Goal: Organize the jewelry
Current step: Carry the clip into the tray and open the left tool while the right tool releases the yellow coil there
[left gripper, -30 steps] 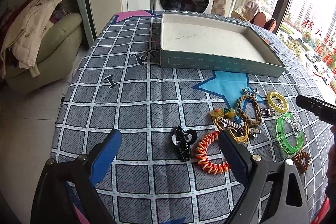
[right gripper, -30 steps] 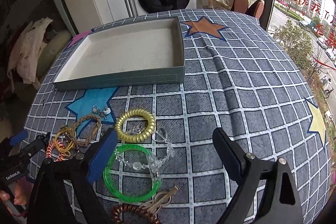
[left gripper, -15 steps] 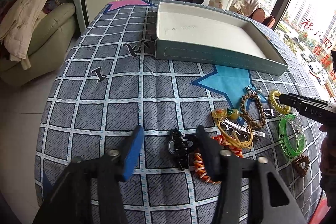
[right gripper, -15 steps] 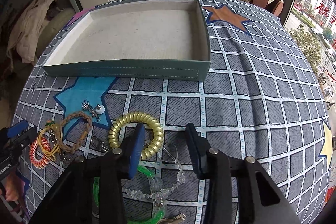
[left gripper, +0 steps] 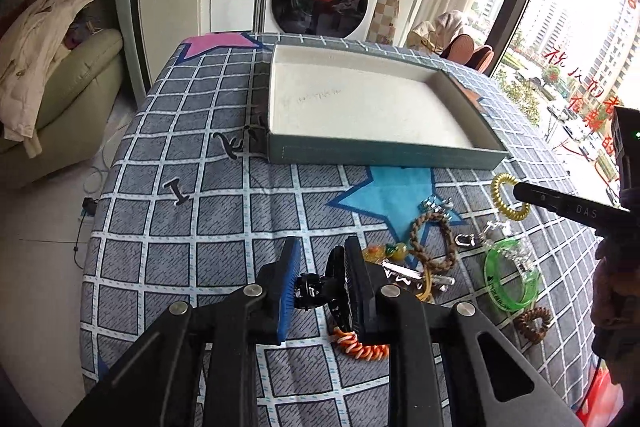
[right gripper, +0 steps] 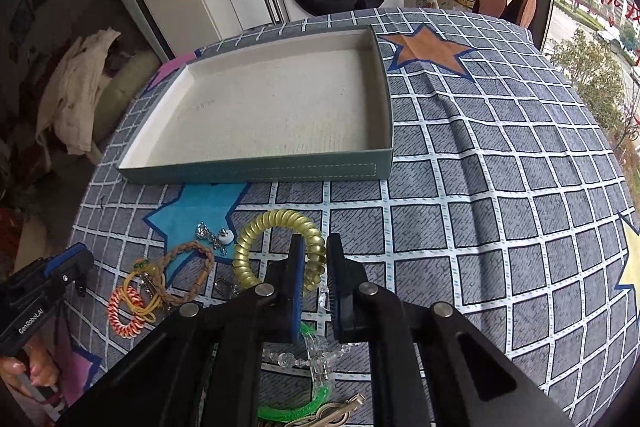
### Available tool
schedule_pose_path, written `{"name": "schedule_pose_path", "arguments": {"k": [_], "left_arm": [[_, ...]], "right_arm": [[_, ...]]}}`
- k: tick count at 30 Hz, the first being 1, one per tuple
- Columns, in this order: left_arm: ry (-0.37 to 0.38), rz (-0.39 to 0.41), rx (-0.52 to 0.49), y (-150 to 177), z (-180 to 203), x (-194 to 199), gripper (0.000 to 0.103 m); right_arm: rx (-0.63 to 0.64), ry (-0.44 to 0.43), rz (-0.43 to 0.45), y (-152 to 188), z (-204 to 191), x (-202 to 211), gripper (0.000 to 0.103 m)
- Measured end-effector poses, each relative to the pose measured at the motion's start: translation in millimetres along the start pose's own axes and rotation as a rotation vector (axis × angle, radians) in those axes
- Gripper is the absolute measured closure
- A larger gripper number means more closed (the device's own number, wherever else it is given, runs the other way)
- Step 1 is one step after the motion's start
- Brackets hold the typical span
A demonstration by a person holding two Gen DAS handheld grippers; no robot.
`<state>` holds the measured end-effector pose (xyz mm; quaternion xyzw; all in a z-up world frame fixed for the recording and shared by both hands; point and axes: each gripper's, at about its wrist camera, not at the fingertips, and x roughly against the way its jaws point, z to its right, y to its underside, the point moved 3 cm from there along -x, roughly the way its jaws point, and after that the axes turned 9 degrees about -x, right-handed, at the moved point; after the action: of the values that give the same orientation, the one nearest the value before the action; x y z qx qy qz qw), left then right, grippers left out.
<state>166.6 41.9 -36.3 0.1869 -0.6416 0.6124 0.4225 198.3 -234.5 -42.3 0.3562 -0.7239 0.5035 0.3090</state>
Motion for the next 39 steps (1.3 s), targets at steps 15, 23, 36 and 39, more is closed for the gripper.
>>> {"name": "schedule_pose_path", "arguments": {"k": [15, 23, 36, 39], "left_arm": [[-0.012, 0.099, -0.070, -116, 9, -27, 0.060], [-0.050, 0.032, -0.067, -152, 8, -98, 0.060], [-0.178, -0.063, -0.140, -134, 11, -158, 0.060], [-0.209, -0.058, -0.143, -132, 10, -160, 0.037]], "right_arm": [[-0.013, -0.043, 0.056, -78, -22, -10, 0.091], [-0.043, -0.011, 0.040, -108, -22, -60, 0.091], [-0.048, 0.070, -0.011, -105, -13, -112, 0.091], [-0.046, 0.071, -0.001, -103, -13, -112, 0.087]]}}
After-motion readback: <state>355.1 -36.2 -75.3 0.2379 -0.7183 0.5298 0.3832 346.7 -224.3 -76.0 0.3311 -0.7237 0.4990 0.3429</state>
